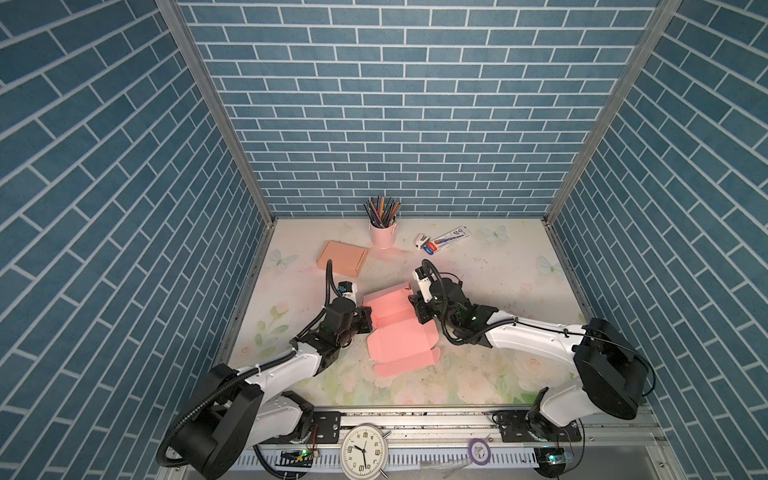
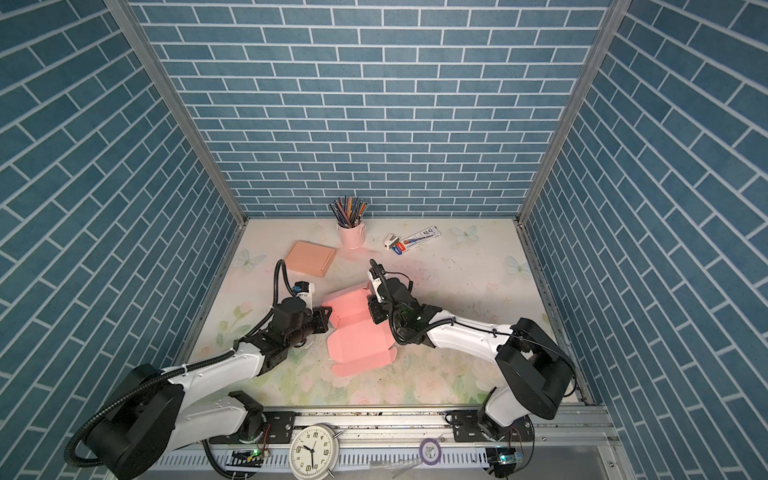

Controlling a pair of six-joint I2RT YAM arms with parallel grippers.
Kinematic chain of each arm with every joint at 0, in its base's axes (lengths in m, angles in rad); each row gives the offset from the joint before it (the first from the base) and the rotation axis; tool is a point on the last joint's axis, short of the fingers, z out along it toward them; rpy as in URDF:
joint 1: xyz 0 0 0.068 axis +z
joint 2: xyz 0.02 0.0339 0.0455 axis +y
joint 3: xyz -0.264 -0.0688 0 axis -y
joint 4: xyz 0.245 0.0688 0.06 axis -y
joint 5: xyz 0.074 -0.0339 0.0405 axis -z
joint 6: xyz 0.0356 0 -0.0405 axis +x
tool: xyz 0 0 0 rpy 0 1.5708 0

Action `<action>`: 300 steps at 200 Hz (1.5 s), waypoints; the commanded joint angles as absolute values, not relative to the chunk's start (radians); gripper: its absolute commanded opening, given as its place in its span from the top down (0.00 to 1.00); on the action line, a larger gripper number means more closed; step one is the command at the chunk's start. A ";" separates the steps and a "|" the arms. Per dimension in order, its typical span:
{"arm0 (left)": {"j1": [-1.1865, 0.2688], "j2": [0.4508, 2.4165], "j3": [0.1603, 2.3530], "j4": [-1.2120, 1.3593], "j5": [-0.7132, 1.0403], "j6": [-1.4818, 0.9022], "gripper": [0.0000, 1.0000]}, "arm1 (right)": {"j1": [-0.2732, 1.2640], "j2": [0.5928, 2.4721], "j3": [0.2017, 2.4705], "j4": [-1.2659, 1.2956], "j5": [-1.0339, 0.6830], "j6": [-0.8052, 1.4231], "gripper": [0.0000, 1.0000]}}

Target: Fold the paper box

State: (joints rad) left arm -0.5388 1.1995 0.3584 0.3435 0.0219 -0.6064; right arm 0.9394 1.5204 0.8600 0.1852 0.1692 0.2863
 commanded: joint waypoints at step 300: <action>-0.671 1.246 0.419 0.375 -0.086 -0.683 0.87 | 1.069 1.781 1.059 -0.004 0.777 0.105 1.00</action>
